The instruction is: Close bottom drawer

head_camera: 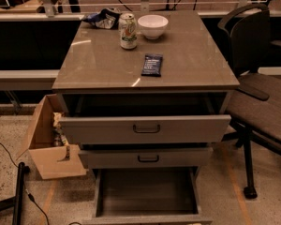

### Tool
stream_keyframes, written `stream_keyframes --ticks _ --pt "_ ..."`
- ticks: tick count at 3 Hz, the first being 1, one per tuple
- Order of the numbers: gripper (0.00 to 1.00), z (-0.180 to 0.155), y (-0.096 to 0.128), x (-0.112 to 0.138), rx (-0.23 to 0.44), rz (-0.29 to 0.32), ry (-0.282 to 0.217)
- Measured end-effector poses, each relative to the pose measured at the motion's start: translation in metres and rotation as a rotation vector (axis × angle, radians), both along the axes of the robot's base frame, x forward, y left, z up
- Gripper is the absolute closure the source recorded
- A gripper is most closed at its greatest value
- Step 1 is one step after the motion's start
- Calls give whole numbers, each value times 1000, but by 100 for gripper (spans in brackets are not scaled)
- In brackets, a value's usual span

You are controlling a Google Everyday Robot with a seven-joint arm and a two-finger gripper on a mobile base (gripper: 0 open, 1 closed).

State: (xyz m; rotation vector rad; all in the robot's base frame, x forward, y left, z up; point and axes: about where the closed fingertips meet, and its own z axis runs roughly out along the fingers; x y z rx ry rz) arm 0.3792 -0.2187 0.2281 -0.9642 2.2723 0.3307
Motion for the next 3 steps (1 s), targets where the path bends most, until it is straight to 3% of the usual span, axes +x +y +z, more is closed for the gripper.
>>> stream_keyframes --ticks 1,3 --pt "100 -30 6 -4 38 -33 8" --pt "100 -70 4 29 139 -160 -54"
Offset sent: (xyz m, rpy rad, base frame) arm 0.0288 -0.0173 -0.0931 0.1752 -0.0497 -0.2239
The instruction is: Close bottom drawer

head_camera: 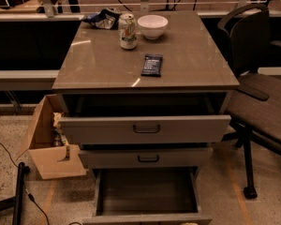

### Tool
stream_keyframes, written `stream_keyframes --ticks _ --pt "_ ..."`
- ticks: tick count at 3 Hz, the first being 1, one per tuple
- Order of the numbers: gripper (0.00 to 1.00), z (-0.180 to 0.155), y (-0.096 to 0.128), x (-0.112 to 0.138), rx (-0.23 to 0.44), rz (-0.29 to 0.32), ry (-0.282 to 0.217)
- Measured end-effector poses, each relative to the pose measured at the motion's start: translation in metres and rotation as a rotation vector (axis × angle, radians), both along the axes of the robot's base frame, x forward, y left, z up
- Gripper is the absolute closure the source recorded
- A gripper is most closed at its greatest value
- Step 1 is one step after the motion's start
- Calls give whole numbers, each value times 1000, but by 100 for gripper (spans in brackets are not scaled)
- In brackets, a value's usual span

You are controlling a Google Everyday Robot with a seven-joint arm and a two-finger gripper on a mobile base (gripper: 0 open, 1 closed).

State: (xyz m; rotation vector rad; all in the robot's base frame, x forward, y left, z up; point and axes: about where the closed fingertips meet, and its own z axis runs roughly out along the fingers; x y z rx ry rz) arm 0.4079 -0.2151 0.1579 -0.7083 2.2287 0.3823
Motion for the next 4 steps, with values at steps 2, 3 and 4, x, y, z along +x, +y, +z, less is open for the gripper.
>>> stream_keyframes --ticks 2,3,4 --pt "100 1 -1 64 14 31 -111" --pt "100 4 1 96 16 70 -161" --pt "100 9 6 123 12 106 -204"
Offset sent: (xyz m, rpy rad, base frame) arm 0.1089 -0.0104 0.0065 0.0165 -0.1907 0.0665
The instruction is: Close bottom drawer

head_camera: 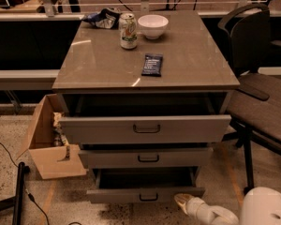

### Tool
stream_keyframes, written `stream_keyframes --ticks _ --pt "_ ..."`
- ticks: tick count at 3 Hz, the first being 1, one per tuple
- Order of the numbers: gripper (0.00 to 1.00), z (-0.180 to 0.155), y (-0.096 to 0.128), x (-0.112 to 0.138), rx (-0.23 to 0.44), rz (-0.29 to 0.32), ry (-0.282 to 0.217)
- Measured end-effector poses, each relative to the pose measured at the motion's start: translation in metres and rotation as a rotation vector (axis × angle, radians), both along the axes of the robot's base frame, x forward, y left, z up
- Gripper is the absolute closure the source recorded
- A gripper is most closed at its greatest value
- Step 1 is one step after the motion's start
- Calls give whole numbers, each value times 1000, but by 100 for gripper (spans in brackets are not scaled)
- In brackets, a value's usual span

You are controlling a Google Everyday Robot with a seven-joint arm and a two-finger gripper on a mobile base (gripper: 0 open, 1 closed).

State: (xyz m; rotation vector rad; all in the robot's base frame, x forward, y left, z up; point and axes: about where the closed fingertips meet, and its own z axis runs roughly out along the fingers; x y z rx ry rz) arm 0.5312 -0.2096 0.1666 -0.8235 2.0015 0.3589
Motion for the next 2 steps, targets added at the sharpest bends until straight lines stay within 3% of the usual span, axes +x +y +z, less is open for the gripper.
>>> stream_keyframes --ticks 2 --pt "100 10 8 41 -12 55 -70"
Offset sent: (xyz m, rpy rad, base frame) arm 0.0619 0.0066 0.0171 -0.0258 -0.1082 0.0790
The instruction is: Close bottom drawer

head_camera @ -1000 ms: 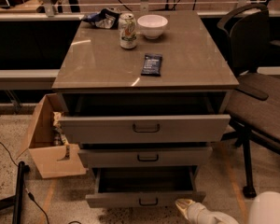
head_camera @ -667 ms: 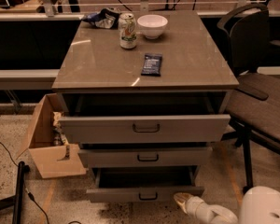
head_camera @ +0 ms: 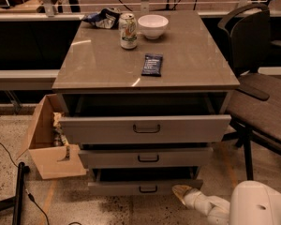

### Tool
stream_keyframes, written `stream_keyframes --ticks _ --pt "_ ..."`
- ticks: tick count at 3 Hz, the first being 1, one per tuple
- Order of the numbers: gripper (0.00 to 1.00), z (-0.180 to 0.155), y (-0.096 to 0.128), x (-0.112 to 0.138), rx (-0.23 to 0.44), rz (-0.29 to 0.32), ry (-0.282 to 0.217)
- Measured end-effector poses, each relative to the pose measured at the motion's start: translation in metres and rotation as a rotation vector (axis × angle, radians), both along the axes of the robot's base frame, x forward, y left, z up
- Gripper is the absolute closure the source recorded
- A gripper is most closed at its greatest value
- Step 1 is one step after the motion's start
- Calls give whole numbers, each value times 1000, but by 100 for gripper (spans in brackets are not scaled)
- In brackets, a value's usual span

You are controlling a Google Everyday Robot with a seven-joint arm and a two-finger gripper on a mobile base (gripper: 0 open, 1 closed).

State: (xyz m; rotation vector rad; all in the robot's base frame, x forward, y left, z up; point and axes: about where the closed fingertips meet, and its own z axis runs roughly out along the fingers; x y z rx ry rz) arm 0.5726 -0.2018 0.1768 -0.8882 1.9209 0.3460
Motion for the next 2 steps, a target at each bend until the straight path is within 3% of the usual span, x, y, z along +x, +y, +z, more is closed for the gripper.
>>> stream_keyframes --ticks 2 --pt "100 16 1 43 -22 29 -95"
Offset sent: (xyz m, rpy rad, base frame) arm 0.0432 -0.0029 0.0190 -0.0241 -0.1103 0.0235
